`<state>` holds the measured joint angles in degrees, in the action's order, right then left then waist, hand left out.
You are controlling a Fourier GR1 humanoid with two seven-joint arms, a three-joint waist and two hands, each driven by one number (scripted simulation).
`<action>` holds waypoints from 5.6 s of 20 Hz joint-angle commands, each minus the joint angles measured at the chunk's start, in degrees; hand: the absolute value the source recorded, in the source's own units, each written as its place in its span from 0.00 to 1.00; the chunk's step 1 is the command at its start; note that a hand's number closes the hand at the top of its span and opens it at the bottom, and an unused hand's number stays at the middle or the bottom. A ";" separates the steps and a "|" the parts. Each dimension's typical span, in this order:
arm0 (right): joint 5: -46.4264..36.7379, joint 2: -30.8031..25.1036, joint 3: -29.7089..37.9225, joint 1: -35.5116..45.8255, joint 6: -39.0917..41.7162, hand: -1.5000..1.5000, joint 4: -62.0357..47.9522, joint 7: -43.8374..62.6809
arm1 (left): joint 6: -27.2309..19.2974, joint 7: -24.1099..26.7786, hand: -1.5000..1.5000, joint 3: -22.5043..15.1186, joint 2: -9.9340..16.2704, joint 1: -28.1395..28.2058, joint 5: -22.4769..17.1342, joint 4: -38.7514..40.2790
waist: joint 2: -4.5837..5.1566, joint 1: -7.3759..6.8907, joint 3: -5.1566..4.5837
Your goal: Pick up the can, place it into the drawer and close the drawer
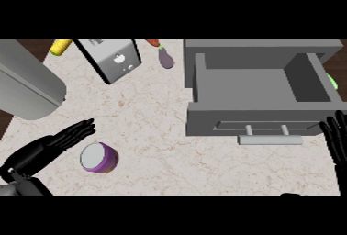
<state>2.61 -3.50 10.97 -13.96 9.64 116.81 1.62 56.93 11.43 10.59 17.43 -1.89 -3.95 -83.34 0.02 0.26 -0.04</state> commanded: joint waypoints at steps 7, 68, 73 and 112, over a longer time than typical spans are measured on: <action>0.44 -0.40 0.51 3.93 -0.54 0.00 0.28 3.71 | -1.35 20.47 0.00 -3.51 3.28 -2.46 12.40 12.60 | 0.06 0.00 -0.03; 2.16 1.74 2.43 1.54 0.69 0.00 1.87 2.48 | -16.69 38.11 1.00 -25.24 -1.38 -19.53 14.35 46.84 | 0.08 -0.13 0.05; 1.88 2.20 2.19 -3.16 1.63 0.00 6.91 3.51 | -13.21 34.31 1.00 -26.48 0.28 -16.98 11.52 40.76 | -0.14 -0.20 0.06; 6.49 0.99 7.25 -5.06 3.82 0.00 8.93 2.48 | -73.28 -24.95 1.00 -16.05 -16.86 -44.17 4.60 8.89 | -0.01 0.62 0.07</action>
<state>6.91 -1.14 15.61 -18.17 11.74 126.29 4.89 -16.27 -11.02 -6.80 0.76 -38.81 -0.29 -77.65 -0.03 0.67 0.02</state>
